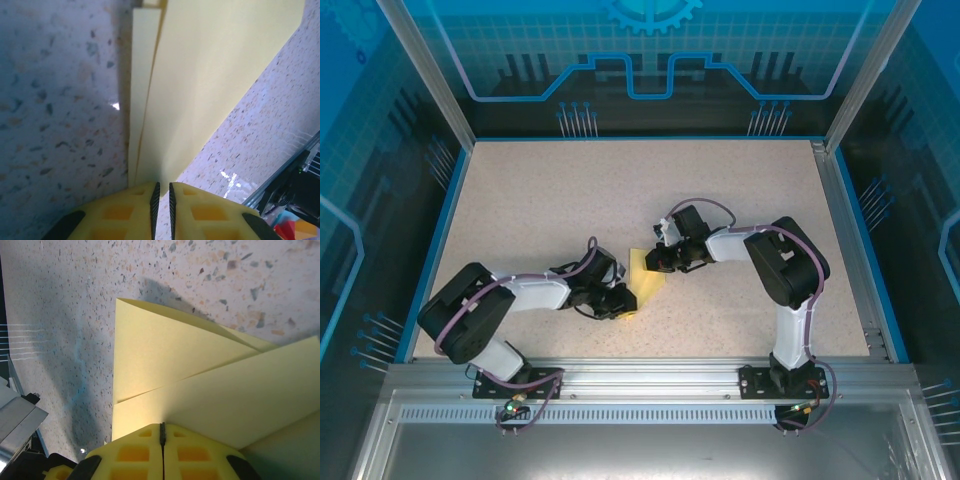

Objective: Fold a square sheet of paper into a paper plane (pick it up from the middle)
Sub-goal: Fourth fold the wing at the center of the table.

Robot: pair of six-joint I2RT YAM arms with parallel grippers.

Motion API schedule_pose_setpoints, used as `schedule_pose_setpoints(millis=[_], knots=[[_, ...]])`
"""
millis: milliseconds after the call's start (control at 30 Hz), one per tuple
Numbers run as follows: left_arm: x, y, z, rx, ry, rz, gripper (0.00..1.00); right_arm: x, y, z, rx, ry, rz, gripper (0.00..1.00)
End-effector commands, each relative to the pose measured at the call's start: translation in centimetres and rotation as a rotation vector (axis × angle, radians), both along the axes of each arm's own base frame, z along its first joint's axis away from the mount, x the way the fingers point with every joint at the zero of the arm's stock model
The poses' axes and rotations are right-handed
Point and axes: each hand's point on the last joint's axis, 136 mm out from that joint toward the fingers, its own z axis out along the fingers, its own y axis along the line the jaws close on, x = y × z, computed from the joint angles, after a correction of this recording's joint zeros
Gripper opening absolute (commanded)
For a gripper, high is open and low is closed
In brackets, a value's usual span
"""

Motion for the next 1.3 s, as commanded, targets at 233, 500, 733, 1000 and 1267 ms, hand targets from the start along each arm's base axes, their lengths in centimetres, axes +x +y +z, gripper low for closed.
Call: schedule_pose_setpoints(millis=[233,500,733,1000,1267], knots=[[-5.1,2.6,-0.1,0.088,0.102,-0.116,0.17,-2.1,-4.2,-6.1,-0.240,0.108,-0.049,0.07],[-0.2,2.5,3.8,0.072,-0.100,0.017,0.20,-1.9,-4.1,-5.8,-0.236,0.105,-0.058,0.08],[4.4,0.2,4.6,0.057,-0.156,0.028,0.22,-1.9,-3.7,-5.6,-0.216,0.109,-0.059,0.08],[6.9,-1.8,2.9,0.053,-0.163,-0.005,0.20,-1.9,-3.1,-5.4,-0.210,0.106,-0.052,0.09],[6.1,-0.6,-1.1,0.149,-0.087,-0.004,0.14,-1.5,-2.8,-4.8,-0.206,0.098,-0.054,0.10]])
